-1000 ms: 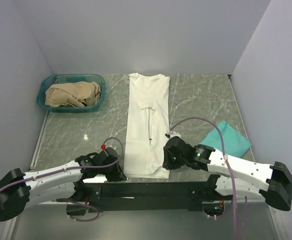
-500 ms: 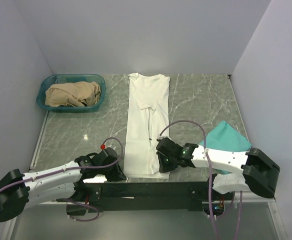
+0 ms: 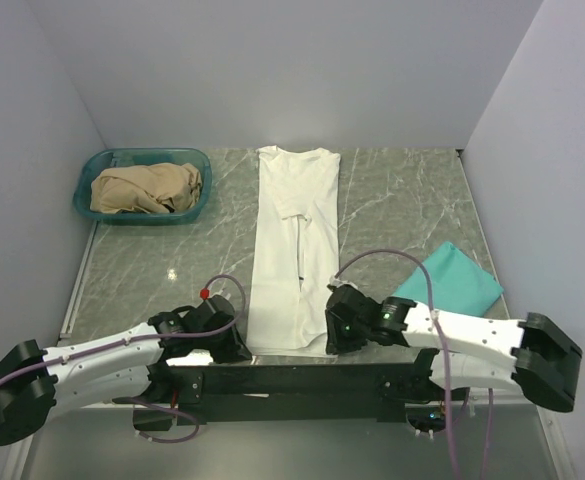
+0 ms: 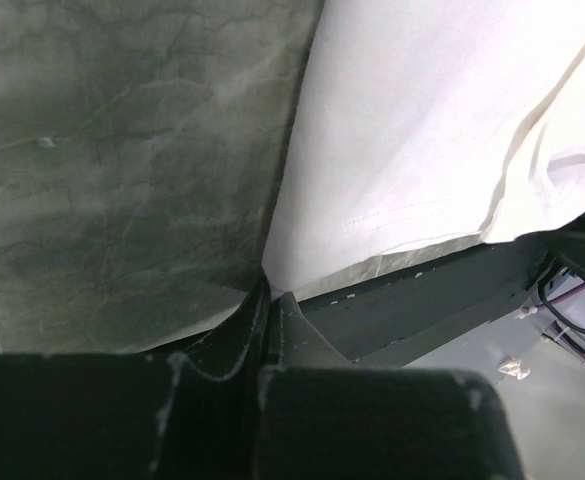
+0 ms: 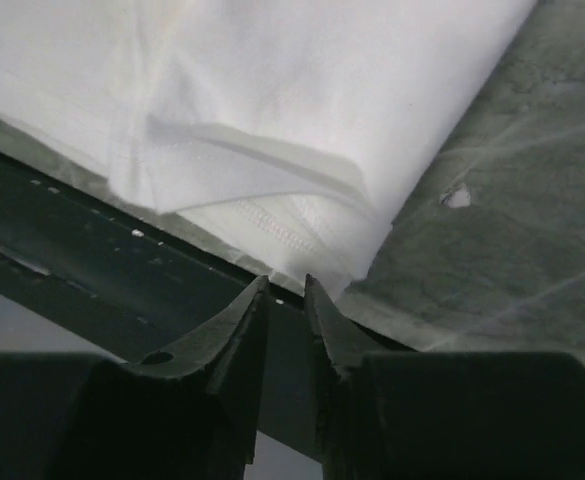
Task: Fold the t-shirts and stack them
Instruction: Fold the tshirt
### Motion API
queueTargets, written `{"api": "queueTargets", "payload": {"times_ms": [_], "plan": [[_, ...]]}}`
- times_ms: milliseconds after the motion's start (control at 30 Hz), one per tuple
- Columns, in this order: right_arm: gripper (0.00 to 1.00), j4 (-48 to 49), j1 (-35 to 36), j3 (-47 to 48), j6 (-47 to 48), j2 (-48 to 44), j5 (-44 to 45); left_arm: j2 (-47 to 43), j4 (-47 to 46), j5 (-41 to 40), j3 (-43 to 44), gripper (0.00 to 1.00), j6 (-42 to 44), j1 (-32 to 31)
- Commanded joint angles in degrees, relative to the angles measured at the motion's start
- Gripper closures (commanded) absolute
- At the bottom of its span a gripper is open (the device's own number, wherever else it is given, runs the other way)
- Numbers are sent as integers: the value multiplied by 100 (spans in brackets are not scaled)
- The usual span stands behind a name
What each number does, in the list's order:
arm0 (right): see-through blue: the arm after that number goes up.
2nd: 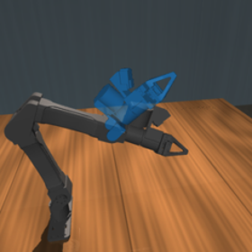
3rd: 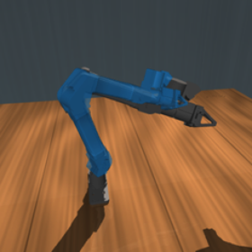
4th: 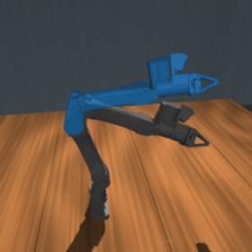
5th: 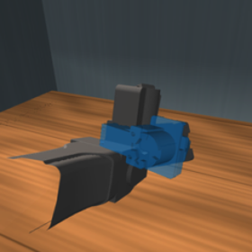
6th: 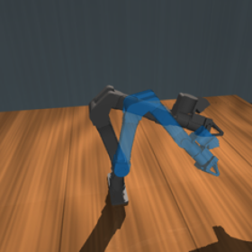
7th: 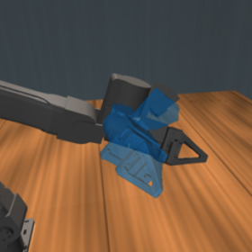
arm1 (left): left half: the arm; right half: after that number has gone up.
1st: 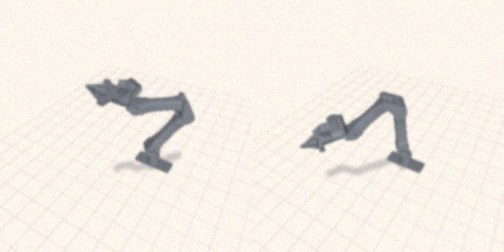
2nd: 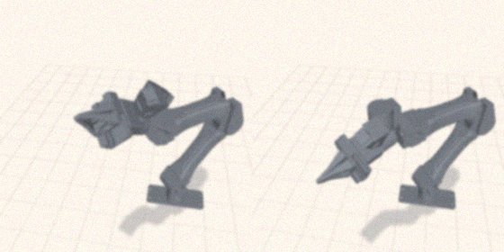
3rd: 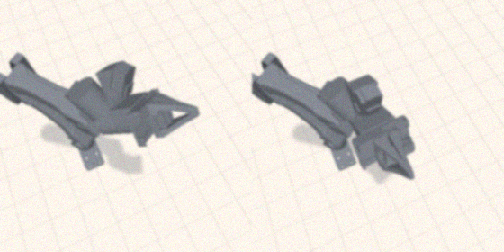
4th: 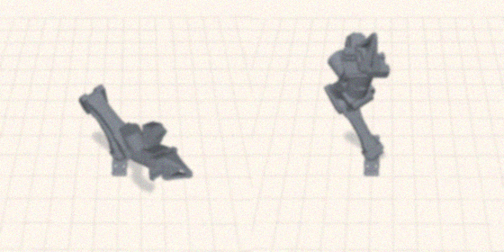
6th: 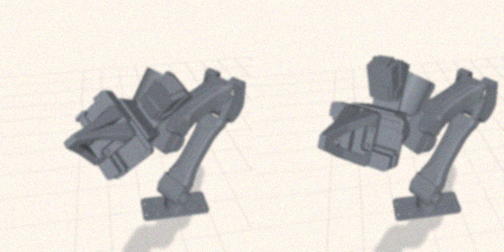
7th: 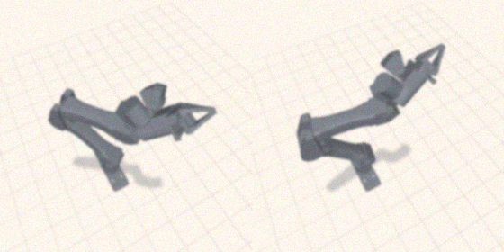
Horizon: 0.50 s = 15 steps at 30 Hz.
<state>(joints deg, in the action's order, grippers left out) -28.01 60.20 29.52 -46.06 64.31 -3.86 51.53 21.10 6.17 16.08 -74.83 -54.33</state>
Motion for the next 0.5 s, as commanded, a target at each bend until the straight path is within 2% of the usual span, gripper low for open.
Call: {"api": "queueTargets", "payload": {"times_ms": [0,67,200,467], "plan": [[67,-362,44,72,-271,-708,377,-151,210,-143,-17,100,-102,-25],[64,-468,27,2,-280,-1007,377,-222,219,-143,-25,99,-120,-25],[55,-556,26,-113,-245,-1035,377,-275,184,-134,-17,100,-120,-34],[53,146,35,-254,-184,-131,105,-152,148,-99,18,99,-94,-34]]}}
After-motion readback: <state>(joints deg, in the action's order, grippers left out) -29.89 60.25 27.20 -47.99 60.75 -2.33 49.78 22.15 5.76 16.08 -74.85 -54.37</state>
